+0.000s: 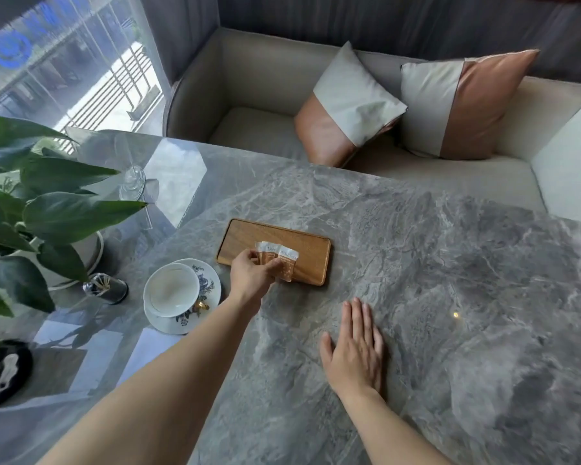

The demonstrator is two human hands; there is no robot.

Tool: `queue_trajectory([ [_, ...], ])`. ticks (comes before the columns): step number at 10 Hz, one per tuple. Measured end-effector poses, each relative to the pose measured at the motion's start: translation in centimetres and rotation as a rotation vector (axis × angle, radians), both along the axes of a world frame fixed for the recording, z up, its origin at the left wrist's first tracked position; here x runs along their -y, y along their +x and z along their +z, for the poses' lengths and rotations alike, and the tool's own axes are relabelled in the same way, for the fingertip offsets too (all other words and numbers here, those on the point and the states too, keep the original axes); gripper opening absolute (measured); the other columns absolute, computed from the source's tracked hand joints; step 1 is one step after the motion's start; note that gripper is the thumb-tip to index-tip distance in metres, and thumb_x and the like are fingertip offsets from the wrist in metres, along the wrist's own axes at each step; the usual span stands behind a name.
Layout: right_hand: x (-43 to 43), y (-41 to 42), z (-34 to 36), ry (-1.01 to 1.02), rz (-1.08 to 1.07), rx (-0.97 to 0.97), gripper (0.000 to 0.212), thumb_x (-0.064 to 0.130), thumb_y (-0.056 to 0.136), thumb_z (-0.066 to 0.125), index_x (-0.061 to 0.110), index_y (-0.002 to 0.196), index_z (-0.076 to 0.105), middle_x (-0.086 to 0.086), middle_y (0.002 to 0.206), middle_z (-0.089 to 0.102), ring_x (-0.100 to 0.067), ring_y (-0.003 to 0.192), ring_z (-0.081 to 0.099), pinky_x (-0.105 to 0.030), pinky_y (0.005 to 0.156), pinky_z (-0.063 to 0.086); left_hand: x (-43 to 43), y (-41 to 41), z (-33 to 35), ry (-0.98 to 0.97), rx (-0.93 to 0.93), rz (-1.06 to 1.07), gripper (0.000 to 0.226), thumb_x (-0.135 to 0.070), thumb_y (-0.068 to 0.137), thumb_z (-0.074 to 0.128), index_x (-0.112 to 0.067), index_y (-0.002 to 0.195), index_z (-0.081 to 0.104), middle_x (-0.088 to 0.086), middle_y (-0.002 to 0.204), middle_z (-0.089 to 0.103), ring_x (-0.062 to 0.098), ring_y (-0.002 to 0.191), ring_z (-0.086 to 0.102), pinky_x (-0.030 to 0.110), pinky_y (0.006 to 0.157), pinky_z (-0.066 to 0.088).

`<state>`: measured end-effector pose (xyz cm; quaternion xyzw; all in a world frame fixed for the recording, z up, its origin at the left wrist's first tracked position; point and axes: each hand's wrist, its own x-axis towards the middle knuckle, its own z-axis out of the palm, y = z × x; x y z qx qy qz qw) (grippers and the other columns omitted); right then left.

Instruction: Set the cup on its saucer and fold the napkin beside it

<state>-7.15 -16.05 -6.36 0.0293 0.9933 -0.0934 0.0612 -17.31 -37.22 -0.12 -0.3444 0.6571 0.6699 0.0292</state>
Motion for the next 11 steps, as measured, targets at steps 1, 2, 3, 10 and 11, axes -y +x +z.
queue_trajectory([
  [1,0.1,-0.1,-0.2,0.017,-0.001,-0.007,0.078,0.055,0.090,0.038,0.016,0.156,0.025,-0.001,0.166,0.016,-0.017,0.154,0.008,-0.040,0.119,0.018,0.7,-2.2,-0.5,-0.079,0.046,-0.023,0.028,-0.008,0.080,0.084,-0.004,0.102,0.065,0.018,0.097,0.075,0.034,0.088,0.075,0.053,0.083,0.061],
  [2,0.2,0.0,-0.1,0.018,-0.007,-0.005,0.078,0.054,0.089,0.039,0.016,0.156,0.025,-0.001,0.166,0.016,-0.017,0.154,0.007,-0.040,0.119,0.016,0.7,-3.7,-1.1,-0.210,0.106,-0.057,0.032,-0.016,0.076,0.087,-0.008,0.098,0.065,0.014,0.094,0.075,0.033,0.086,0.074,0.052,0.081,0.061],
  [3,0.2,0.0,0.2,0.020,-0.013,0.005,0.078,0.054,0.089,0.039,0.016,0.156,0.025,-0.001,0.166,0.015,-0.016,0.154,0.006,-0.040,0.119,0.016,0.2,-4.4,-1.2,-0.328,0.164,-0.062,0.033,-0.023,0.071,0.089,-0.016,0.092,0.064,0.006,0.090,0.073,0.026,0.085,0.072,0.047,0.079,0.062],
  [10,0.1,-0.1,-0.3,0.015,-0.010,-0.033,0.079,0.052,0.086,0.045,0.015,0.155,0.029,-0.002,0.165,0.019,-0.017,0.153,0.010,-0.040,0.118,0.018,0.5,-2.0,-0.1,-0.836,0.198,-0.235,0.057,-0.048,0.085,0.073,-0.008,0.121,0.054,0.016,0.131,0.044,0.036,0.124,0.044,0.048,0.102,0.041],
  [11,0.2,-0.2,-0.3,0.017,-0.015,-0.048,0.080,0.052,0.085,0.045,0.016,0.155,0.029,-0.003,0.165,0.019,-0.017,0.153,0.010,-0.040,0.118,0.018,0.5,-0.5,-0.3,-0.913,0.123,-0.272,0.061,-0.049,0.086,0.071,-0.010,0.129,0.051,0.017,0.130,0.045,0.035,0.125,0.041,0.049,0.106,0.039],
])
